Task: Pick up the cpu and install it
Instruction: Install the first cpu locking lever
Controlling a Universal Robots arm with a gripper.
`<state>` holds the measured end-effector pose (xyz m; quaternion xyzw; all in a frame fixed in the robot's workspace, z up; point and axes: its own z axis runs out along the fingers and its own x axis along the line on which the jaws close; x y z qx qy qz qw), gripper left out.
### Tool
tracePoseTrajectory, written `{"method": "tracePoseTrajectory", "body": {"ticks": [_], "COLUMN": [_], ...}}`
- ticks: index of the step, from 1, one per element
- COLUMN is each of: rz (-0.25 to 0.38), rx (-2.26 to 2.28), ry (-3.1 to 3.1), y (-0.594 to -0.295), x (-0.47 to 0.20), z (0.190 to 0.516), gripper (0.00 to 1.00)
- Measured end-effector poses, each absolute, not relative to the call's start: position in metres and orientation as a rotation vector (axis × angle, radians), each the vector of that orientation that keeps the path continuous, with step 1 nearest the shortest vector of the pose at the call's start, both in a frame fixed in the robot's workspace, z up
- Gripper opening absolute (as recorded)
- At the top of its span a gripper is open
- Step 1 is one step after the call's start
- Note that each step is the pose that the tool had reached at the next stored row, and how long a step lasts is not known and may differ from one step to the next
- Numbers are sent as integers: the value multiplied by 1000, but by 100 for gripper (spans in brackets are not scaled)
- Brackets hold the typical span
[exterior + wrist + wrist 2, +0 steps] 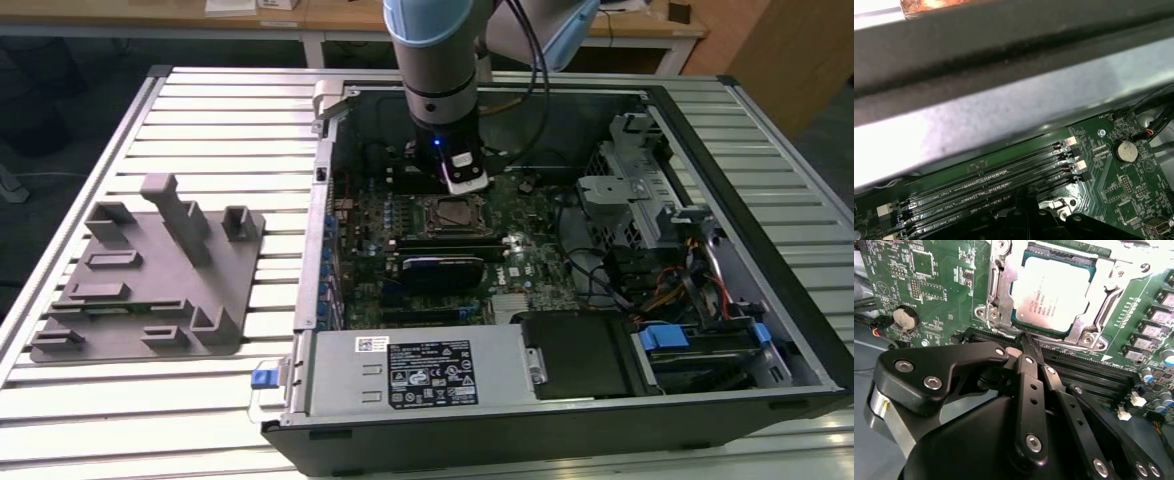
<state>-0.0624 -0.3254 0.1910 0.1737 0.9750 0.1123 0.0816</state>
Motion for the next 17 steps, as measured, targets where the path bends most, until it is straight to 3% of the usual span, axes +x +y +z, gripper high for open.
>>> {"method": "tracePoseTrajectory", "body": {"ticks": [13,17], "rz": [307,221], "rx": [516,508], "ry": [2913,2915], "y": [-325,-325], "x": [-62,-61], "z": [216,216], "gripper": [11,11]}}
